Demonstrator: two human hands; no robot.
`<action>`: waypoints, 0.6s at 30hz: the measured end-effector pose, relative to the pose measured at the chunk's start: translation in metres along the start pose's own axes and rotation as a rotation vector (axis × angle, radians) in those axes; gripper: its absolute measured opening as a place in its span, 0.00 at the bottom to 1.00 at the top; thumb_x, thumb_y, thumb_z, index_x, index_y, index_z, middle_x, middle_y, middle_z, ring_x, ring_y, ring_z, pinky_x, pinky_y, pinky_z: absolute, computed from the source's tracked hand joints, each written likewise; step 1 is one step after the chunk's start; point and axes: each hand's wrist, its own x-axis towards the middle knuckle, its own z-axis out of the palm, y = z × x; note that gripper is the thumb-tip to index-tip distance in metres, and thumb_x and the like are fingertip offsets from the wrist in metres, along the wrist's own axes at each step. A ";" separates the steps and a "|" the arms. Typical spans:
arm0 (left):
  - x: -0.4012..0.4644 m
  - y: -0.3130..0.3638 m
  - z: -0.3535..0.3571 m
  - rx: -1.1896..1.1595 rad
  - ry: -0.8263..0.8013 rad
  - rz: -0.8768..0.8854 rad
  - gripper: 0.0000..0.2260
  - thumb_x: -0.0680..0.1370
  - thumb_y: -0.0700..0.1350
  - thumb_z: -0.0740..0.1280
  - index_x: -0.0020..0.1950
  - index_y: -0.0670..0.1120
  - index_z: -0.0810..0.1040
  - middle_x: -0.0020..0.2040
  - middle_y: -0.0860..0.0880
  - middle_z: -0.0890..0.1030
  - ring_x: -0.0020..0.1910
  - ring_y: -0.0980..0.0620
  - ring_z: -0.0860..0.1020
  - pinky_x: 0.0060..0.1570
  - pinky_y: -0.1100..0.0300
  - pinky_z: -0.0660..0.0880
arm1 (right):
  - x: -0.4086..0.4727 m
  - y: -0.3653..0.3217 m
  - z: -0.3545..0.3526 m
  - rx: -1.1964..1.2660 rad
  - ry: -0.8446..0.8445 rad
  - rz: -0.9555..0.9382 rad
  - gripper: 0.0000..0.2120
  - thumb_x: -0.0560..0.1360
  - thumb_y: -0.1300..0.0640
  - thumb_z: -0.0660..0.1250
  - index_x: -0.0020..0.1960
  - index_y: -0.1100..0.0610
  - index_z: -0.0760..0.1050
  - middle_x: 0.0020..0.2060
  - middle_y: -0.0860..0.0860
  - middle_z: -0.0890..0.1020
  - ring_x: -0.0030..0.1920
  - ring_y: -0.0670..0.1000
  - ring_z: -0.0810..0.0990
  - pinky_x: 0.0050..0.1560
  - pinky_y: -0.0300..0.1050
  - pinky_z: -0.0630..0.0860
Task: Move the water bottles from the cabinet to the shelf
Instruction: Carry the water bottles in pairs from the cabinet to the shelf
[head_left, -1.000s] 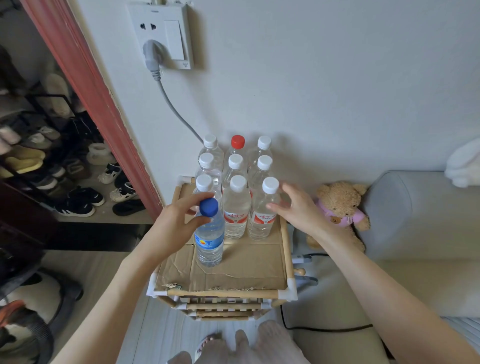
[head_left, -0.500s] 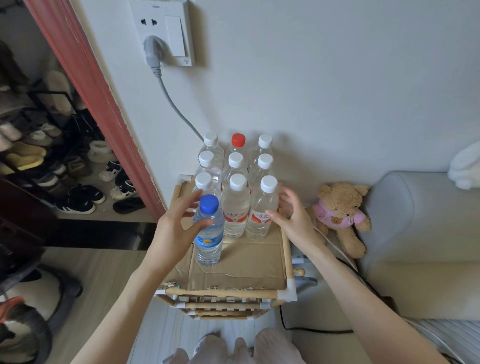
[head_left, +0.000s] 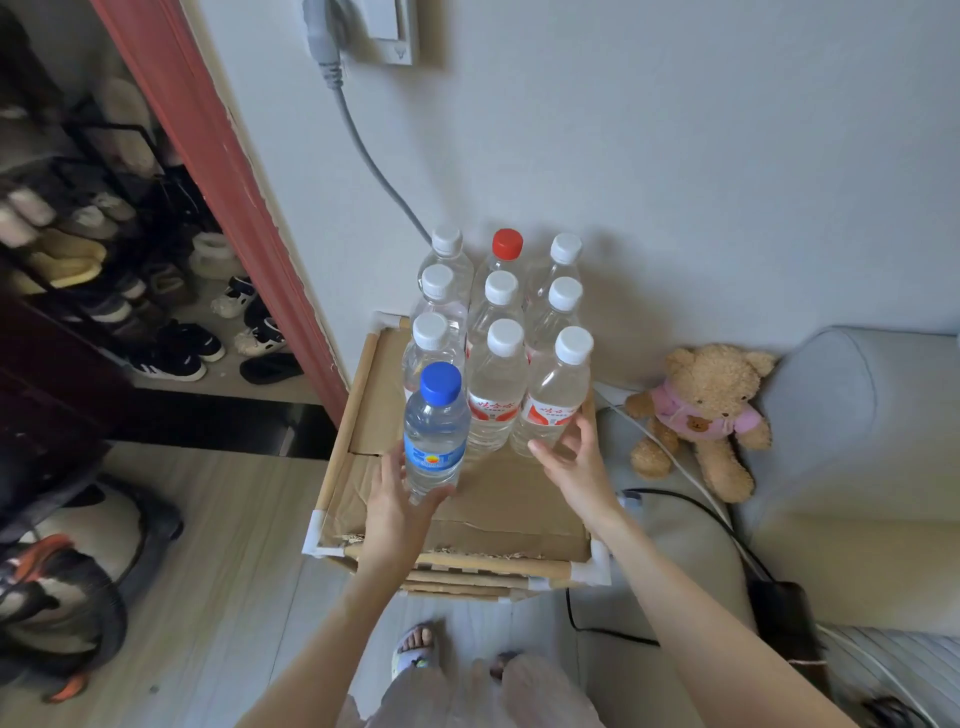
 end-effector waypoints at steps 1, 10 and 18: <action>0.000 -0.001 0.000 0.001 0.006 0.011 0.26 0.67 0.45 0.74 0.61 0.48 0.67 0.57 0.48 0.74 0.56 0.50 0.73 0.52 0.56 0.69 | 0.002 0.002 0.002 -0.003 0.012 -0.006 0.39 0.67 0.48 0.73 0.71 0.49 0.55 0.68 0.53 0.66 0.51 0.42 0.78 0.61 0.53 0.73; 0.006 -0.007 0.003 -0.047 0.030 0.005 0.26 0.67 0.46 0.74 0.61 0.49 0.67 0.56 0.48 0.74 0.56 0.50 0.73 0.57 0.47 0.72 | 0.007 0.001 0.009 -0.035 0.093 -0.041 0.27 0.70 0.50 0.70 0.65 0.44 0.62 0.64 0.53 0.70 0.47 0.39 0.76 0.61 0.53 0.72; 0.008 -0.008 0.002 -0.121 -0.029 -0.010 0.24 0.69 0.43 0.73 0.60 0.50 0.66 0.57 0.49 0.73 0.58 0.52 0.72 0.60 0.49 0.71 | 0.005 0.000 0.010 0.029 0.087 -0.028 0.28 0.70 0.51 0.71 0.65 0.45 0.62 0.63 0.52 0.72 0.47 0.41 0.78 0.60 0.54 0.74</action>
